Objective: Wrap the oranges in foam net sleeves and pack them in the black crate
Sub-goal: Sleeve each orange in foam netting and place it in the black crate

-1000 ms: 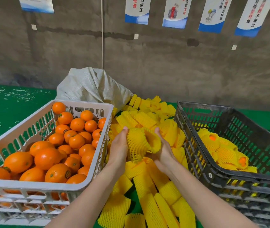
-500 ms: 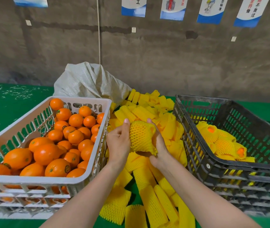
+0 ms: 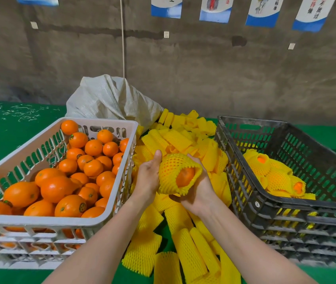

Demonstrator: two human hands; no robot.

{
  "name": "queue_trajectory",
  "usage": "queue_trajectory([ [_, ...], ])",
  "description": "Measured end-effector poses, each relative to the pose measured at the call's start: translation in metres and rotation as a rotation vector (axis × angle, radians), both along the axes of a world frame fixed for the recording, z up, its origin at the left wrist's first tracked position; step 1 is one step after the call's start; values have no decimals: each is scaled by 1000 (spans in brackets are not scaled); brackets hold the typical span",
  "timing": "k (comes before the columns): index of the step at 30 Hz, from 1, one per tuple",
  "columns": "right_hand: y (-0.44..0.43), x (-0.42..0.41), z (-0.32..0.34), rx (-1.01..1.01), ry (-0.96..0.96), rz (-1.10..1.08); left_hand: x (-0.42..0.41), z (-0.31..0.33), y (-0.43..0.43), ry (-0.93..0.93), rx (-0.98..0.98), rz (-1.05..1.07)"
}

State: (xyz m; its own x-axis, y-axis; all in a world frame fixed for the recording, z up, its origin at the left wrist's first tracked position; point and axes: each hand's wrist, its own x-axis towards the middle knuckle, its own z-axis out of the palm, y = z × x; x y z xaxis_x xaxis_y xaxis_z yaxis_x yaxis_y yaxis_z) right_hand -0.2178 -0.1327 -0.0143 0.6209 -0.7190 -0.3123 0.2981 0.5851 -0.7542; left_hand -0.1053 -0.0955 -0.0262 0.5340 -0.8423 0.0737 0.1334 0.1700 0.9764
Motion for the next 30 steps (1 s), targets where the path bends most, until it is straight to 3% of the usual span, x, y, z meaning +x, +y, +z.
queue_trajectory([
  [4, 1, -1, -3, -120, -43, -9, -4, 3, 4, -17, -77, -34],
  [7, 0, -5, -2, -293, -8, -72, -1, 4, 2, -2, 61, 19],
  [10, -5, -13, 0, -590, 174, -145, 2, 7, 7, 366, 338, -268],
  [13, -9, -20, -6, -759, 237, -108, 0, 6, 11, 580, 370, -468],
  [23, -13, -12, -20, -674, 326, -325, -7, -1, 17, 274, 389, -526],
  [27, -13, -13, -19, -725, 333, -340, -20, 6, 10, 147, 387, -356],
  [30, -10, -24, -16, -839, 361, -369, -31, 11, 6, 241, 345, -237],
])
